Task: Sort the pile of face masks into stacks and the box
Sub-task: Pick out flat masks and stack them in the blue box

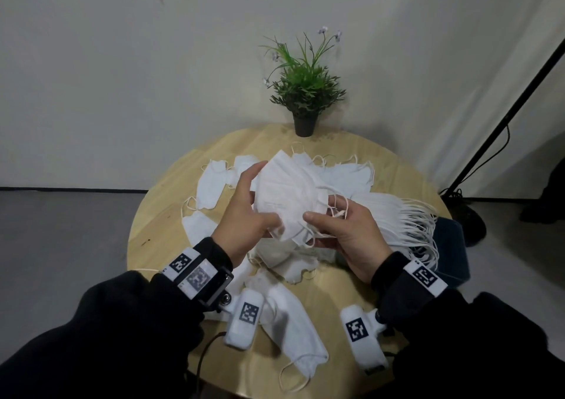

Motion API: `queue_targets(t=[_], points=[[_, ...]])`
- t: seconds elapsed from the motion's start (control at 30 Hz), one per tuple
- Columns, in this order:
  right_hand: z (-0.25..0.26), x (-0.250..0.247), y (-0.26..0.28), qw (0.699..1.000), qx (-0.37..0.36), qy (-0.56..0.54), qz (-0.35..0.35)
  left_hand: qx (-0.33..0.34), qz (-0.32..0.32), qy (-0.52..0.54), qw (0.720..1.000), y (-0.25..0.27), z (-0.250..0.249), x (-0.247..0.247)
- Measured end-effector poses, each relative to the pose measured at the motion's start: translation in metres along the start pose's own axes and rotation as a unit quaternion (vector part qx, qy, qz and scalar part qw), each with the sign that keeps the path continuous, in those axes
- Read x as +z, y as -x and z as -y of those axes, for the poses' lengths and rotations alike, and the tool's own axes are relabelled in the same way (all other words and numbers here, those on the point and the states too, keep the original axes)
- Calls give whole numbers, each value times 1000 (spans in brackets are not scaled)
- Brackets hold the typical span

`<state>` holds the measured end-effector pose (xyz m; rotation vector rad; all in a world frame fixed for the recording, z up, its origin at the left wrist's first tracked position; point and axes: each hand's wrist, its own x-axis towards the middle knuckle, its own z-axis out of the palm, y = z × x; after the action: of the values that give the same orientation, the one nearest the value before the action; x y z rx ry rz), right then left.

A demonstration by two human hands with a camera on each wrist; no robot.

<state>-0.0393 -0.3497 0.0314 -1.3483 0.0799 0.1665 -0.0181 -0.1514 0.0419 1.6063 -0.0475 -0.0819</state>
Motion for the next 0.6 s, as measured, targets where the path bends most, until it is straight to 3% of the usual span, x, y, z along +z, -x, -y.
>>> queue_targets(t=[0.1,0.23,0.33,0.43,0.5,0.6], points=[[0,4,4,998,-26,31,39,-11,8,-4,1000,2,4,4],[-5,5,3,994,-47,103,5,-17,3,36,999,-1,7,7],[-9,1,0,992,-16,127,-9,9,11,15,1000,-2,6,4],[-8,-5,-4,987,28,143,-66,33,39,-47,998,-3,4,-6],[0,-10,-4,989,45,102,-101,58,61,-139,987,-4,0,-12],[14,-13,-1,991,67,-73,-93,89,106,-221,965,-5,-8,-17]])
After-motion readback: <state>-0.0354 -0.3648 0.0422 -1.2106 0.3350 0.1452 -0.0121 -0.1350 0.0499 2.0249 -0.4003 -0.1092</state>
